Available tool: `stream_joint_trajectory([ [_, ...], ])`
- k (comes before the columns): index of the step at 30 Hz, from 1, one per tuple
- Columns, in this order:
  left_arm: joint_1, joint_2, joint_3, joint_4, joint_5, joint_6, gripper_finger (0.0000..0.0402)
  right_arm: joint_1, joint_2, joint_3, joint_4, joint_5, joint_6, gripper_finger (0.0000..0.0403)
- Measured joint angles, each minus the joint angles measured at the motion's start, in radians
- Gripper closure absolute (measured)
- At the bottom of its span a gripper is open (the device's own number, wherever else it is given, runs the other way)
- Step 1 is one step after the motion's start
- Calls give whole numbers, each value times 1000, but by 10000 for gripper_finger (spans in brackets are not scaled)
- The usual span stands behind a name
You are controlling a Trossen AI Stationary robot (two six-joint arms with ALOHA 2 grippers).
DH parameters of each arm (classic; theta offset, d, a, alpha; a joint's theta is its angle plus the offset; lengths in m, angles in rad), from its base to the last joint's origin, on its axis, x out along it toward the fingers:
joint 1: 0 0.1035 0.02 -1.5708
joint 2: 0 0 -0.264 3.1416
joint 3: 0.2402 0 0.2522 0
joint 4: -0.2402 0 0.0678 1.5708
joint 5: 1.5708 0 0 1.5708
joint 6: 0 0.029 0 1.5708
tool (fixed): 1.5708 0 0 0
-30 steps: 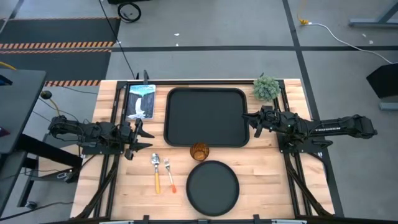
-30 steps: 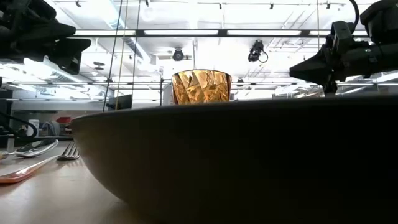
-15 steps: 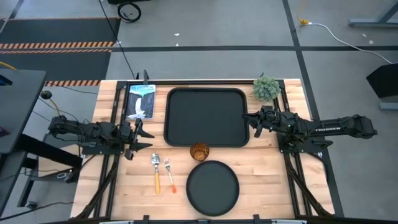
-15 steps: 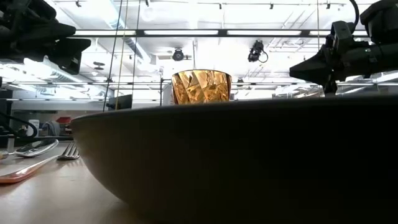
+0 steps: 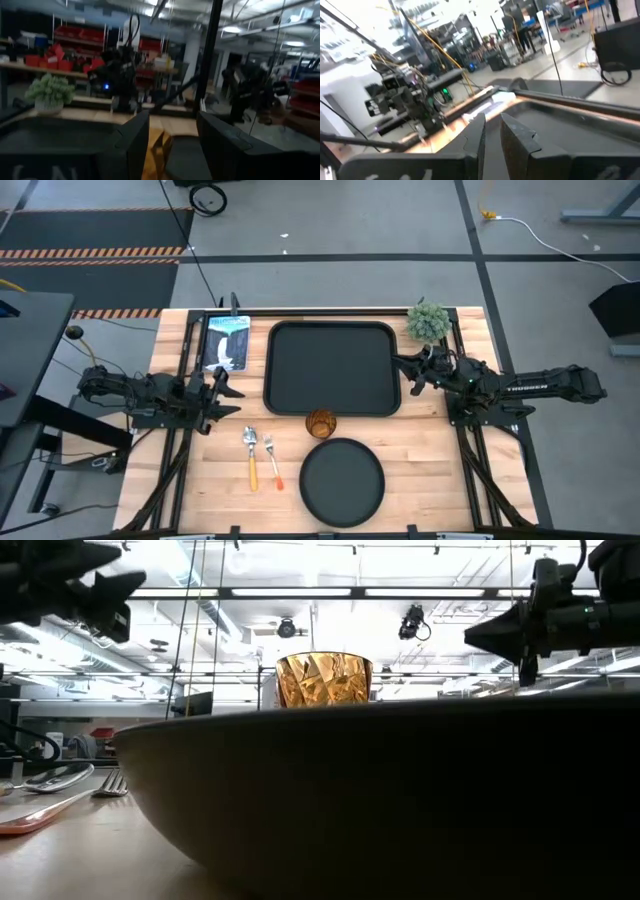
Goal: Pick and place plate/cup/fork/spoon on tray
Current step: Put the brown cup on the black serving tray
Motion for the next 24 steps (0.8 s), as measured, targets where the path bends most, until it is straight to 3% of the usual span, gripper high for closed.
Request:
stream_joint_trajectory([
  [7,0,0,0,42,0,46,228,0,3,0,193,-15,6,339],
  [11,0,0,0,41,0,46,228,0,44,22,216,-118,12,339],
  [14,0,0,0,41,0,46,228,2,115,72,214,-186,11,339],
  [18,1,0,0,41,-28,47,228,19,254,162,186,-202,-40,339],
  [24,1,0,0,41,-55,35,228,25,458,347,-3,-197,-111,339],
])
